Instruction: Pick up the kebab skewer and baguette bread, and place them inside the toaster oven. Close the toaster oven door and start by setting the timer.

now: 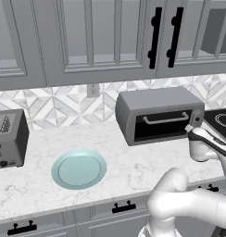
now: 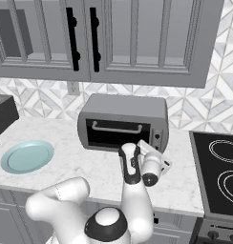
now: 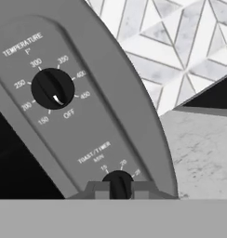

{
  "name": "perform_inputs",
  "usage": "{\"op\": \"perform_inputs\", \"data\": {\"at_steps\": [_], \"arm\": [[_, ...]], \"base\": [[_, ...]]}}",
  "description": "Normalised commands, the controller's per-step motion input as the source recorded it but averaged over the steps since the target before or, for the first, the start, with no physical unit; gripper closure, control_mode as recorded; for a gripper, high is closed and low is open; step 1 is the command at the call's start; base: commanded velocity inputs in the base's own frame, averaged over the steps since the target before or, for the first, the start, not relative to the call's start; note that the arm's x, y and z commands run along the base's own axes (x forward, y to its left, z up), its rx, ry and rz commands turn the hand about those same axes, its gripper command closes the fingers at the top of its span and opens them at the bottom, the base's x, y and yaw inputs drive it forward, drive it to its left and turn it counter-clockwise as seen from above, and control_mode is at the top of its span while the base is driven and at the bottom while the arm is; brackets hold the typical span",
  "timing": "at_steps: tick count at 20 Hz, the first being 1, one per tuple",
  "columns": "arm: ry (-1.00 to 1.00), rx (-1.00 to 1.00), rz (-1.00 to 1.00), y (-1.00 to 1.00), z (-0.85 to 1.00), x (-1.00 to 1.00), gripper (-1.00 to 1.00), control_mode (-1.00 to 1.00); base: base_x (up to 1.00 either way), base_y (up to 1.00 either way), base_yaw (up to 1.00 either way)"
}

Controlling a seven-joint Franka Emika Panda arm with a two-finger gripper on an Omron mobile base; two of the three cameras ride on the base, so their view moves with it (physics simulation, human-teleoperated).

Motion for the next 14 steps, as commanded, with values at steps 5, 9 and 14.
{"op": "perform_inputs", "data": {"at_steps": [5, 9, 14], "arm": [[0.04, 0.15, -0.01, 0.0, 0.18, 0.0, 1.0, -1.0], [0.02, 0.18, -0.01, 0.0, 0.21, 0.0, 1.0, -1.0], [0.02, 0.18, -0.01, 0.0, 0.23, 0.0, 1.0, -1.0]], "base": [[0.0, 0.0, 0.0], [0.0, 0.0, 0.0], [0.0, 0.0, 0.0]]}}
